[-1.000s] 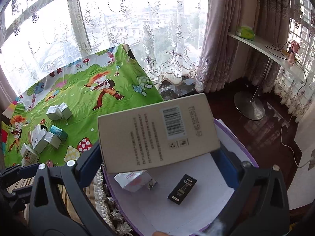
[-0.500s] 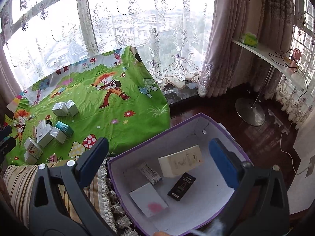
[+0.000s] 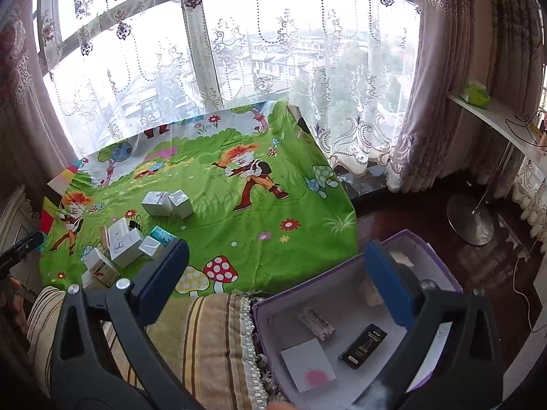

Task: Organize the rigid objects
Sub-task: 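Grasp the white printed box near the pink clip with the left tool, then grasp the small white cube box with the right tool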

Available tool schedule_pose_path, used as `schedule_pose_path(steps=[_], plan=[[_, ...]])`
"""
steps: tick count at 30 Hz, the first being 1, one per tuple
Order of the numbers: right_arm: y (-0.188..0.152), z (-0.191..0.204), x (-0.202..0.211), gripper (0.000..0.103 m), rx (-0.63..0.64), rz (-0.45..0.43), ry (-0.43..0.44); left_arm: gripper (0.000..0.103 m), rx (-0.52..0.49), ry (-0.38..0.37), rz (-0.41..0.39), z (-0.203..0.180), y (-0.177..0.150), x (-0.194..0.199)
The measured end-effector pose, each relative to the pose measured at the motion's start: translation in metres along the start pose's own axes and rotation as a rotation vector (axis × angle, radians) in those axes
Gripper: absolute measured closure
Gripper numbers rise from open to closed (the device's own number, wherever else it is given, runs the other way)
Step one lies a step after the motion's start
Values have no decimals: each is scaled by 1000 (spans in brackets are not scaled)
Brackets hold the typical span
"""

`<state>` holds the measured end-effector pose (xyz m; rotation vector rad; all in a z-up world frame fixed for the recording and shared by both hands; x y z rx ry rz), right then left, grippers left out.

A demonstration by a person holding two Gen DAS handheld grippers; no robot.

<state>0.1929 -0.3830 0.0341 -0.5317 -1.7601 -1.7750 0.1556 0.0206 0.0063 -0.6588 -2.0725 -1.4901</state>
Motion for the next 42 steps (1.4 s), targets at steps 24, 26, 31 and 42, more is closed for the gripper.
schedule_pose_path(steps=[24, 26, 31, 42], plan=[[-12, 165, -124, 0, 214, 200, 200, 34, -197, 8, 347, 1, -58, -84], [-18, 173, -133, 0, 235, 220, 202, 34, -242, 7, 382, -6, -61, -97], [-35, 194, -156, 0, 337, 280, 203, 39, -294, 14, 448, -10, -74, -125], [-61, 215, -197, 0, 233, 440, 203, 58, -248, -26, 409, -9, -78, -127]])
Point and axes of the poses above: each gripper's, at about its wrist camera, not at the fingertips, and x roughly against the way its jaws point, z to its left, y to its top, the point moved 10 cm from there along -x, roughly the way its jaws point, and after that the axes turned 3 degrees about x, right-handed, at the moved point
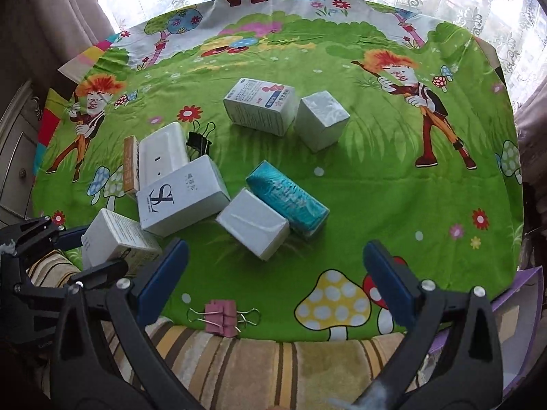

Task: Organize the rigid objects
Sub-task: 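Grasp the small white cube box with the right tool, then lift both held boxes and carry them toward the purple-rimmed storage box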

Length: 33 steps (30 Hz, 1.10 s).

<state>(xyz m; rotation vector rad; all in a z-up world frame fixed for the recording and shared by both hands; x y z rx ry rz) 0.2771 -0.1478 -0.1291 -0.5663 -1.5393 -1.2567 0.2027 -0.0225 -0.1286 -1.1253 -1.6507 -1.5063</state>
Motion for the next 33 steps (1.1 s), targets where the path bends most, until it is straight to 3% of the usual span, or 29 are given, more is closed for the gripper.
schedule_pose_path(steps=[7, 13, 19, 23, 33], plan=[[7, -1, -14, 2, -173, 18, 12, 58, 80, -48, -97, 4, 7, 18], [8, -8, -31, 14, -256, 70, 10, 58, 133, -49, -148, 14, 10, 28], [10, -6, -40, 17, -256, 78, -2, 58, 155, -52, -162, 18, 10, 29], [8, -5, -49, 41, -263, 98, 10, 58, 162, -47, -172, 19, 10, 31], [-2, 1, -21, 42, -255, 15, 77, 58, 206, -12, -253, 20, 9, 59]])
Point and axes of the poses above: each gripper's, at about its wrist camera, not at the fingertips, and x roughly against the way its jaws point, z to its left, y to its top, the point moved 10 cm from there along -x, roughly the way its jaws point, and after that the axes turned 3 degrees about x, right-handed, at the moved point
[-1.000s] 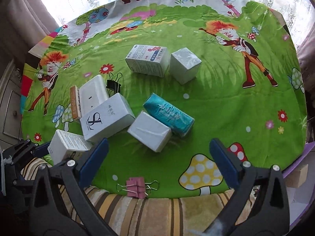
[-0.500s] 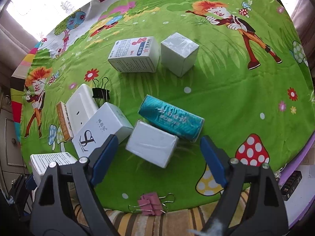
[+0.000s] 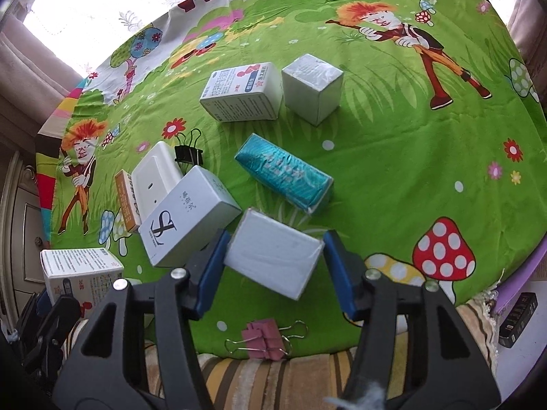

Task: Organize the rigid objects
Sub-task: 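Lift both held boxes and carry them toward the purple-rimmed storage box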

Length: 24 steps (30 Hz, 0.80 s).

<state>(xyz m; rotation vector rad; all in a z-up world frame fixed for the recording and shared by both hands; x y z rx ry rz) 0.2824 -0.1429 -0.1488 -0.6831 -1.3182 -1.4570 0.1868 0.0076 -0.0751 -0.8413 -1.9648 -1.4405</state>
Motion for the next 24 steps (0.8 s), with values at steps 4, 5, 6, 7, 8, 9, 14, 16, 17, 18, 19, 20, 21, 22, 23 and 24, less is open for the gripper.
schedule_pose_path(steps=[4, 5, 6, 7, 8, 9, 14, 16, 17, 18, 19, 20, 21, 22, 23, 24], plan=[[-4, 2, 23, 42, 29, -68, 19, 58, 50, -7, -37, -3, 1, 14], [-5, 3, 29, 42, 38, -85, 21, 58, 63, -13, -48, -5, 2, 18], [-6, 3, 35, 42, 47, -101, 25, 58, 74, -18, -59, -7, 2, 22], [-7, 4, 41, 42, 55, -116, 27, 58, 82, -23, -71, -10, 2, 26], [-8, 3, 49, 42, 64, -132, 28, 58, 89, -29, -83, -14, 2, 31], [-10, 3, 55, 42, 73, -147, 30, 58, 94, -36, -94, -18, 2, 34], [-20, -6, 83, 42, 101, -200, 32, 58, 121, -121, -121, -51, -1, 50], [-26, -15, 96, 42, 104, -220, 23, 58, 127, -164, -122, -67, -4, 54], [-29, -21, 103, 42, 103, -231, 17, 58, 132, -183, -118, -75, -6, 55], [-33, -28, 110, 42, 100, -240, 11, 58, 137, -209, -112, -83, -7, 55], [-36, -35, 117, 42, 94, -250, 3, 58, 142, -236, -102, -91, -10, 54], [-40, -43, 124, 42, 88, -259, -2, 58, 146, -258, -90, -99, -12, 53], [-43, -50, 130, 42, 81, -266, -8, 58, 146, -281, -74, -109, -16, 51], [-46, -58, 135, 42, 75, -270, -13, 58, 141, -306, -63, -118, -18, 50], [-49, -64, 140, 42, 71, -275, -16, 58, 135, -322, -55, -125, -20, 50], [-52, -72, 146, 42, 66, -280, -21, 58, 132, -335, -49, -131, -22, 50]])
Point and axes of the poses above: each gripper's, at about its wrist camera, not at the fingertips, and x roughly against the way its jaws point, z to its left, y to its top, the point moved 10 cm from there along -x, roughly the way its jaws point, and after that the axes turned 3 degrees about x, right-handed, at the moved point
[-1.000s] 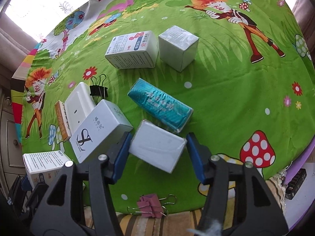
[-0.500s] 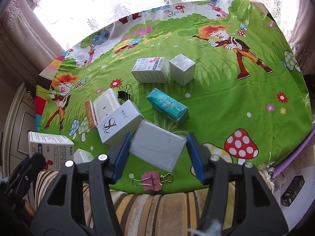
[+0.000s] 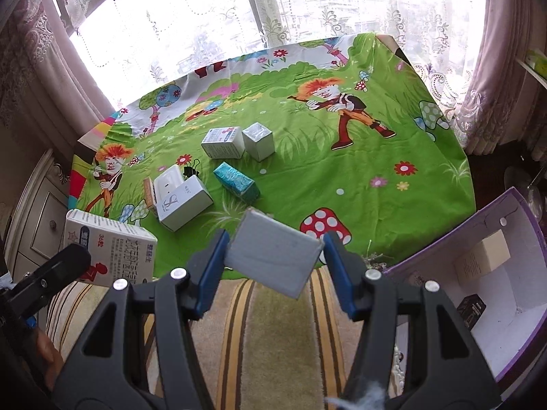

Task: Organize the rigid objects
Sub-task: 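Lift both held boxes and carry them toward the purple-rimmed storage box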

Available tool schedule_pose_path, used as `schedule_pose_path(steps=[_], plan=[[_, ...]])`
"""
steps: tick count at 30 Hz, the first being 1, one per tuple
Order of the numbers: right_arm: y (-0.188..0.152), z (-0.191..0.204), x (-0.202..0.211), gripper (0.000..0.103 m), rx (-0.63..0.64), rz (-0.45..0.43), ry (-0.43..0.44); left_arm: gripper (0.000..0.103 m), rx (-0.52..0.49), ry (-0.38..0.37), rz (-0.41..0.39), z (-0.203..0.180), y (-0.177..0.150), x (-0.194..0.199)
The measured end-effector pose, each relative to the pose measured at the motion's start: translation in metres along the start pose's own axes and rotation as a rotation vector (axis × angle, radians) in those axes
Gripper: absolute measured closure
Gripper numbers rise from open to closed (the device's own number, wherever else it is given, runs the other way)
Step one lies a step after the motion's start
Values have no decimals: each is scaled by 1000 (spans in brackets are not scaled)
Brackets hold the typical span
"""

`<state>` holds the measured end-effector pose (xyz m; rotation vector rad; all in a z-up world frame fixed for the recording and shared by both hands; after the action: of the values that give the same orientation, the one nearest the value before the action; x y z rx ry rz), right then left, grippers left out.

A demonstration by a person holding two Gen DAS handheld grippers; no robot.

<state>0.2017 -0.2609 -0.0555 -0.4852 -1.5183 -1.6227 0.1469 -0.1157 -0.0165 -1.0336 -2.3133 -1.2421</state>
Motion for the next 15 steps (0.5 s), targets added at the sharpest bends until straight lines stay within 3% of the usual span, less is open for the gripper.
schedule_pose_path(steps=[9, 15], plan=[[-23, -79, 43, 42, -46, -12, -116, 58, 49, -103, 106, -33, -23, -25], [-23, -123, 76, 42, -56, -54, -229, 58, 10, -153, 159, -65, -36, -39]])
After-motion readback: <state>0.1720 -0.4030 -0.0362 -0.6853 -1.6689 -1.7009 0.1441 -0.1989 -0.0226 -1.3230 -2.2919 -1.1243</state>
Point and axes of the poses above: each gripper's, at about its wrist camera, not at the fingertips, and x roughly against the way its jaws point, z to its left, y to its top, the point moved 10 cm from there along -x, roughly the way its jaws point, and after that the axes turned 3 degrees about x, right-handed, at the moved point
